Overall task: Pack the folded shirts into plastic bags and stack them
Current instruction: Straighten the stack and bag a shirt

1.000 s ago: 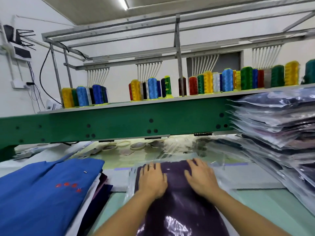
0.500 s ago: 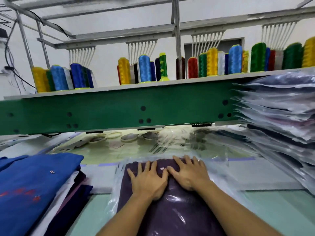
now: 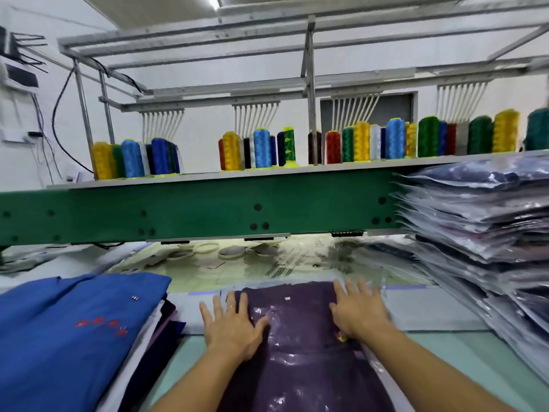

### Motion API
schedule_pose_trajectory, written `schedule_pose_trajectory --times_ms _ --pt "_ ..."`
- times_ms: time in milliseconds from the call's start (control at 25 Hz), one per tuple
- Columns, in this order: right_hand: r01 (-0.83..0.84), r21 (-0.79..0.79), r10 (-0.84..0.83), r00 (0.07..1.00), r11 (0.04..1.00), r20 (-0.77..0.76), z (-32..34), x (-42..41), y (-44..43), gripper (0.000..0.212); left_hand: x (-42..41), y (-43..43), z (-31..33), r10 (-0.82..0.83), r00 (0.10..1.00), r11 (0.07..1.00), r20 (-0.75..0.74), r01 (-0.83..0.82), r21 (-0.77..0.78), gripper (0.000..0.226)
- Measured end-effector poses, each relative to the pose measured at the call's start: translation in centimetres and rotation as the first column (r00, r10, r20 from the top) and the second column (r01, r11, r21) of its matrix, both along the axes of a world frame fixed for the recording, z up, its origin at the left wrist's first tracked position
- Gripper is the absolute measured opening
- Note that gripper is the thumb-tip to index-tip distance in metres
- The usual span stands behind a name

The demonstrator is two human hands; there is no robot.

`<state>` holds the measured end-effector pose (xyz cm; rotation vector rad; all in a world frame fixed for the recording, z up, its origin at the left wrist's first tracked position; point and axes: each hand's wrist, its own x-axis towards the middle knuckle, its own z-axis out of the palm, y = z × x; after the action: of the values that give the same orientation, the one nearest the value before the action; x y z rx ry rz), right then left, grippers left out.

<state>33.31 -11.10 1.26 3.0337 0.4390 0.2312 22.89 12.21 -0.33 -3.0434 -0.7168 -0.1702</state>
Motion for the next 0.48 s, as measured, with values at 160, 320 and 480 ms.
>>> schedule_pose_trajectory --times_ms 160,320,480 --pt "-0.138 0.129 0.139 0.990 0.982 -0.001 0.7 -4.3 1.3 0.067 -2.8 -3.1 0.5 -0.065 0.997 0.996 0.028 0.067 -0.061 0.078" --pt "-0.211 0.236 0.236 0.968 0.948 -0.082 -0.3 -8.9 2.6 0.064 -5.7 -6.3 0.0 -0.089 0.991 0.986 0.097 0.101 -0.132 0.068" --pt "-0.249 0.268 0.281 0.956 0.931 -0.086 -3.2 -13.2 2.7 0.058 -8.9 -8.4 -1.7 -0.080 0.995 0.968 0.065 0.093 -0.233 0.060"
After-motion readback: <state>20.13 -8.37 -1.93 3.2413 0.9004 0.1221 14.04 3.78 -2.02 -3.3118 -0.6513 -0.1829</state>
